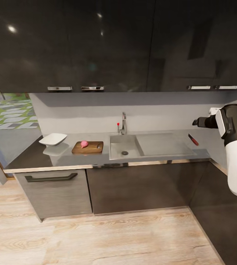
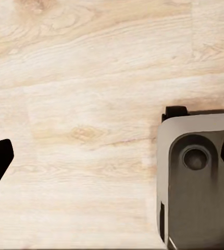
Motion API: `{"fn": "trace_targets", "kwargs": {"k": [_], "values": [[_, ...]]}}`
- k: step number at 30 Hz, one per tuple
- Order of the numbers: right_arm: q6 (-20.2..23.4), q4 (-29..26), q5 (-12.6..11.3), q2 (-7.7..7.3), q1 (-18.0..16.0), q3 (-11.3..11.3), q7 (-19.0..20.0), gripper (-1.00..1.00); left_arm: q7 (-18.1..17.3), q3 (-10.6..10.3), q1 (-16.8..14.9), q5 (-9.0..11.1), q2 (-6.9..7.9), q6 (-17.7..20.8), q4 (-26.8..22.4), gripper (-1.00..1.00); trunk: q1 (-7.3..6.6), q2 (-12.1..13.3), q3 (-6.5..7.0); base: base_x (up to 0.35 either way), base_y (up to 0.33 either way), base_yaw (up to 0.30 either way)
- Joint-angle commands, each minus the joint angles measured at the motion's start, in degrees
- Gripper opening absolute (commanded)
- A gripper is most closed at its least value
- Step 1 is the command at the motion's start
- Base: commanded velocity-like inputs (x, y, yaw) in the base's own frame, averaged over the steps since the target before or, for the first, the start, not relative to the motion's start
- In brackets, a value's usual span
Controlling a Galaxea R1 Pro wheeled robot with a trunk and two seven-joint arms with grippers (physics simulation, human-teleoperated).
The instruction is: In the kitchen, take the Vidalia onion out of the sink, dice it on the chopping board with the paring knife, put the diced onion into the bowl on the countertop, then place both the paring knife and the chopping board into the sink.
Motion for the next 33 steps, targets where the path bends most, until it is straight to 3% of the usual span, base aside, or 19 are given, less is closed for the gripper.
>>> {"fn": "trace_targets", "kwargs": {"k": [1,9,17,23,26,29,33], "values": [[0.2,0.0,0.6,0.00,-0.1,-0.1,0.6,1.00,-0.4,-0.5,0.1,0.6,0.09,-0.4,0.3,1.00,0.04,-0.1,-0.13,0.000,0.000,0.000],[0.2,0.6,0.8,-0.54,-0.1,0.1,0.6,1.00,-0.8,-0.5,0.4,0.6,0.22,-0.3,0.3,1.00,0.04,-0.1,-0.13,0.069,-0.083,0.000],[-0.1,3.5,0.9,-0.53,-0.1,2.0,0.8,1.00,-1.0,-0.5,0.5,0.6,-0.11,0.0,0.3,1.00,0.04,-0.1,-0.13,0.192,-0.183,0.000],[-8.4,12.4,1.0,-0.47,-0.1,6.1,1.3,1.00,-2.9,-0.5,1.4,0.6,-1.06,0.6,0.3,1.00,0.04,-0.1,-0.13,0.225,-0.214,0.000],[-11.7,16.1,1.0,-0.60,-0.1,9.2,4.9,1.00,-3.3,-0.5,1.7,0.6,-1.32,0.9,0.3,1.00,0.04,-0.1,-0.13,0.168,-0.170,0.000],[-12.1,16.5,1.2,-1.08,-0.1,9.7,8.7,1.00,-3.3,-0.5,1.8,0.6,-1.35,0.9,0.3,1.00,0.04,-0.1,-0.13,0.197,-0.179,0.000],[-12.3,16.8,1.3,-1.77,-0.1,9.8,10.4,1.00,-3.3,-0.5,1.8,0.6,-1.43,1.0,0.3,1.00,0.04,-0.1,-0.13,0.251,-0.200,0.000]]}}
